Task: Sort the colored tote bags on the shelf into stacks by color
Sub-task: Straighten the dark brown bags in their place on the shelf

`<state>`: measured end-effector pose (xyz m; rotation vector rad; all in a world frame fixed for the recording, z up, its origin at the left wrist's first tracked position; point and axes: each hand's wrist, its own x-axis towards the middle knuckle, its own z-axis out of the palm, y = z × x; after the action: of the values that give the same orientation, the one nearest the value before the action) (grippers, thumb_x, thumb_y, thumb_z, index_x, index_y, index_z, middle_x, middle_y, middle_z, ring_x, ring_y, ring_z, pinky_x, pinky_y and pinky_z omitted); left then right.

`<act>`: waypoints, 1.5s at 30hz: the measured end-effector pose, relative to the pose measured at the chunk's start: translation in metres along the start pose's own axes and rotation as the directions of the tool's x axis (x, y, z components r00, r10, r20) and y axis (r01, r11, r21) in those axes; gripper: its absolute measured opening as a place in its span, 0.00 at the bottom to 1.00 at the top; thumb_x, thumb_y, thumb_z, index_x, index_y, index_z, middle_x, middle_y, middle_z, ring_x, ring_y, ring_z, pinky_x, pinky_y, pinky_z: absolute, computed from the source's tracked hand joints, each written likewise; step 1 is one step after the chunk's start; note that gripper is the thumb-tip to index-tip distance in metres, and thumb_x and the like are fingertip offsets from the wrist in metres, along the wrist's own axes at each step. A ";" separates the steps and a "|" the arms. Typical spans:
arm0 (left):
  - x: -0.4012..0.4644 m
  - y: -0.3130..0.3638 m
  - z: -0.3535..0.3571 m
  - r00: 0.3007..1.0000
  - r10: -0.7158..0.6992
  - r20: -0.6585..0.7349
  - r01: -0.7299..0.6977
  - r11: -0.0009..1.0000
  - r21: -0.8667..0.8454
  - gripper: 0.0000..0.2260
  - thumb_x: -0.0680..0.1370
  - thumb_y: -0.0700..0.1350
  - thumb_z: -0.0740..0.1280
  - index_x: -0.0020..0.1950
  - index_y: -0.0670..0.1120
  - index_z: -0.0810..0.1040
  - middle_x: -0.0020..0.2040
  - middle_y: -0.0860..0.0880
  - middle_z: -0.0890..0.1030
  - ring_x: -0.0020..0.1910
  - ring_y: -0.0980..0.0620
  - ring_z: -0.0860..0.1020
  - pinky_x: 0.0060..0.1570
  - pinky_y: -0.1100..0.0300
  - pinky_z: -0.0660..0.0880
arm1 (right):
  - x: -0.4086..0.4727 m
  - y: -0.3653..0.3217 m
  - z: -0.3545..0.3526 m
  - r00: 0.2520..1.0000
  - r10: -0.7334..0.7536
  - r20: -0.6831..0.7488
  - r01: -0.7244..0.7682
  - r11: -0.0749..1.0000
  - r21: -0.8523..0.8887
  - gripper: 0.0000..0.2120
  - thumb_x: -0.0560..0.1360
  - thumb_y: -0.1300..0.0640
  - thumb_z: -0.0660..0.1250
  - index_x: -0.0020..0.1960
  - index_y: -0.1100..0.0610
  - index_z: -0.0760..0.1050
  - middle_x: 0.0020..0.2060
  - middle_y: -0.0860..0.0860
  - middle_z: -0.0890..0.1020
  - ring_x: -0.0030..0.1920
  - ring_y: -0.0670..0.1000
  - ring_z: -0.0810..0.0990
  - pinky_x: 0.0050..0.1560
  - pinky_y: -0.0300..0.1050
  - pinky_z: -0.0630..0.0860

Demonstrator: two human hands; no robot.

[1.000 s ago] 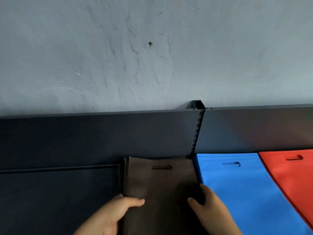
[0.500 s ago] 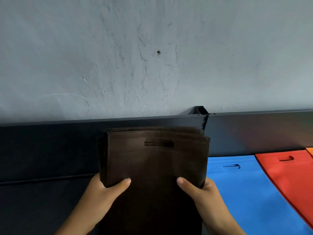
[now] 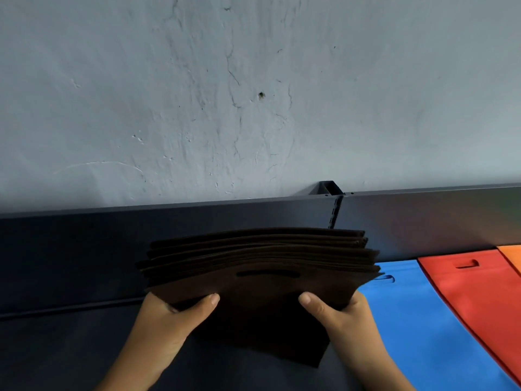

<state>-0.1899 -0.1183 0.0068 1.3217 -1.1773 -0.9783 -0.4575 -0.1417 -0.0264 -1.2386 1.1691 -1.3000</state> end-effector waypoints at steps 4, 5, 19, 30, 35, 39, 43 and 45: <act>-0.004 -0.003 0.009 0.998 -0.056 -0.015 0.055 0.997 -0.059 0.21 0.72 0.34 0.78 0.45 0.63 0.87 0.47 0.54 0.88 0.49 0.59 0.85 0.51 0.61 0.75 | -0.003 0.001 0.006 0.998 0.053 -0.015 -0.053 0.998 -0.035 0.10 0.66 0.53 0.79 0.43 0.58 0.89 0.42 0.53 0.90 0.45 0.48 0.89 0.42 0.37 0.81; -0.003 -0.004 0.010 0.998 -0.057 -0.032 0.055 0.996 -0.071 0.21 0.72 0.34 0.78 0.45 0.63 0.87 0.48 0.54 0.88 0.49 0.59 0.85 0.51 0.59 0.75 | -0.003 0.002 0.007 0.999 0.048 -0.023 -0.049 0.998 -0.035 0.11 0.66 0.52 0.79 0.43 0.59 0.88 0.42 0.53 0.90 0.45 0.49 0.89 0.42 0.37 0.82; 0.005 0.002 0.007 0.995 0.024 -0.095 -0.031 0.997 -0.064 0.11 0.72 0.33 0.78 0.47 0.48 0.86 0.44 0.53 0.88 0.46 0.58 0.85 0.40 0.72 0.77 | 0.018 -0.010 0.008 0.990 -0.120 -0.080 0.120 0.993 -0.007 0.14 0.63 0.52 0.79 0.45 0.57 0.85 0.41 0.47 0.90 0.42 0.40 0.87 0.41 0.33 0.80; 0.011 -0.004 -0.011 0.998 0.014 -0.053 -0.019 0.996 -0.084 0.14 0.67 0.44 0.79 0.52 0.55 0.87 0.52 0.55 0.88 0.54 0.56 0.85 0.52 0.61 0.79 | 0.040 0.006 0.008 0.964 0.117 0.238 -0.172 0.959 0.224 0.28 0.52 0.45 0.90 0.49 0.53 0.90 0.51 0.53 0.90 0.51 0.49 0.88 0.52 0.42 0.84; 0.015 -0.018 -0.011 1.000 0.014 -0.028 -0.017 0.992 -0.124 0.20 0.72 0.43 0.79 0.63 0.50 0.82 0.58 0.54 0.86 0.60 0.55 0.84 0.55 0.62 0.80 | 0.043 0.007 0.010 0.964 0.124 0.237 -0.142 0.988 0.060 0.27 0.62 0.55 0.85 0.60 0.54 0.85 0.59 0.52 0.88 0.62 0.52 0.86 0.69 0.55 0.79; 0.006 -0.013 -0.003 0.981 0.116 -0.158 -0.116 0.993 0.007 0.10 0.76 0.42 0.77 0.55 0.52 0.84 0.51 0.58 0.87 0.54 0.59 0.84 0.51 0.66 0.78 | 0.033 -0.010 0.023 0.999 0.024 0.041 -0.026 0.998 0.054 0.13 0.73 0.60 0.80 0.57 0.57 0.85 0.52 0.48 0.90 0.55 0.48 0.88 0.55 0.42 0.83; -0.005 0.011 -0.016 0.944 0.297 -0.144 -0.297 0.955 0.025 0.15 0.75 0.40 0.78 0.49 0.62 0.85 0.48 0.62 0.86 0.53 0.60 0.84 0.52 0.67 0.78 | 0.020 -0.027 0.023 0.993 -0.110 -0.032 0.113 0.986 0.120 0.11 0.69 0.54 0.78 0.50 0.57 0.85 0.44 0.44 0.90 0.49 0.43 0.88 0.48 0.36 0.81; -0.004 0.008 -0.013 0.937 0.315 -0.152 -0.325 0.945 -0.042 0.20 0.74 0.38 0.77 0.50 0.65 0.85 0.50 0.62 0.86 0.55 0.59 0.84 0.55 0.64 0.78 | 0.019 -0.022 0.026 0.989 -0.123 -0.081 0.131 0.986 0.102 0.08 0.69 0.54 0.76 0.46 0.56 0.83 0.39 0.39 0.88 0.44 0.36 0.85 0.45 0.32 0.79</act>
<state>-0.1793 -0.1120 0.0162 1.0848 -1.1926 -0.6685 -0.4321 -0.1595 -0.0026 -1.2111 1.0712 -1.4955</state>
